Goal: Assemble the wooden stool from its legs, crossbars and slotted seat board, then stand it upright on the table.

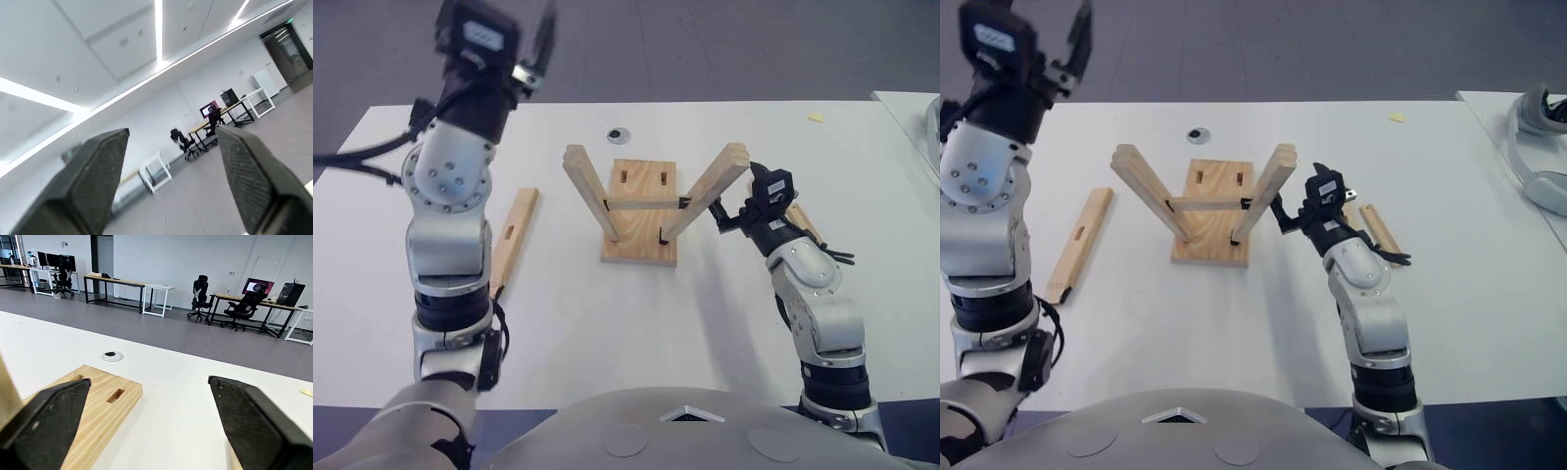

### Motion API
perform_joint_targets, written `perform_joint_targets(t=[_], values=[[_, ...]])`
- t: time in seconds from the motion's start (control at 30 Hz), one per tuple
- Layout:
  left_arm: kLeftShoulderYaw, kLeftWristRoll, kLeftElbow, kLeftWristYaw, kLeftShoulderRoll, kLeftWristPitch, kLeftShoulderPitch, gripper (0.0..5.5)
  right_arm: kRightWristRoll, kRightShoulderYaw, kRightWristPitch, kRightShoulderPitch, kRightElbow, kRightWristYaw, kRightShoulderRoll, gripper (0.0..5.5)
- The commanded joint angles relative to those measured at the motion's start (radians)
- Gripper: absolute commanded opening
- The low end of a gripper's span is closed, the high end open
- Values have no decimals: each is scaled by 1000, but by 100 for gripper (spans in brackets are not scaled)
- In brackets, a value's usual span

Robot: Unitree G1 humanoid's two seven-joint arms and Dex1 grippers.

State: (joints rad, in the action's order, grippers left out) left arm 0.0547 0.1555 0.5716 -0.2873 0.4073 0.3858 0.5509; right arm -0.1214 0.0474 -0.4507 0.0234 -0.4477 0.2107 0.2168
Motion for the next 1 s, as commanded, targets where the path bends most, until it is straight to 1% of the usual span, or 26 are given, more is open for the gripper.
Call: perform_joint_targets(t=[0.03,0.1,0.2,0.3,0.4,0.43,0.5,0.53,0.57,0.67,0.87,0.97,1.0], values=[[219,103,4,-164,63,-37,146,330,17,23,15,30,9,-36,-41,450],[268,156,-43,-219,103,-74,173,330,17,29,20,33,14,-54,-67,450],[304,182,-78,-280,125,-77,164,330,24,34,34,42,18,-65,-77,450],[333,174,-80,-332,115,-53,135,330,29,44,37,43,16,-73,-85,450],[375,198,-61,-352,107,-18,62,330,34,58,32,48,7,-66,-80,450],[417,220,-57,-360,125,-27,-7,330,34,56,25,46,0,-61,-76,450],[621,258,-126,-458,210,22,-249,330,28,44,13,25,-2,-47,-63,450],[645,248,-197,-429,194,8,-332,330,23,35,9,9,0,-41,-56,450],[672,269,-240,-445,204,4,-347,330,20,24,5,-8,3,-38,-52,450],[667,299,-249,-451,192,16,-343,330,19,9,0,-43,9,-34,-48,450],[646,323,-253,-446,157,-29,-320,330,29,19,10,-23,4,-55,-70,450],[594,269,-128,-523,174,16,-288,330,35,25,17,-28,12,-61,-82,450],[549,225,-51,-570,185,63,-271,330,36,28,19,-28,14,-60,-84,450]])
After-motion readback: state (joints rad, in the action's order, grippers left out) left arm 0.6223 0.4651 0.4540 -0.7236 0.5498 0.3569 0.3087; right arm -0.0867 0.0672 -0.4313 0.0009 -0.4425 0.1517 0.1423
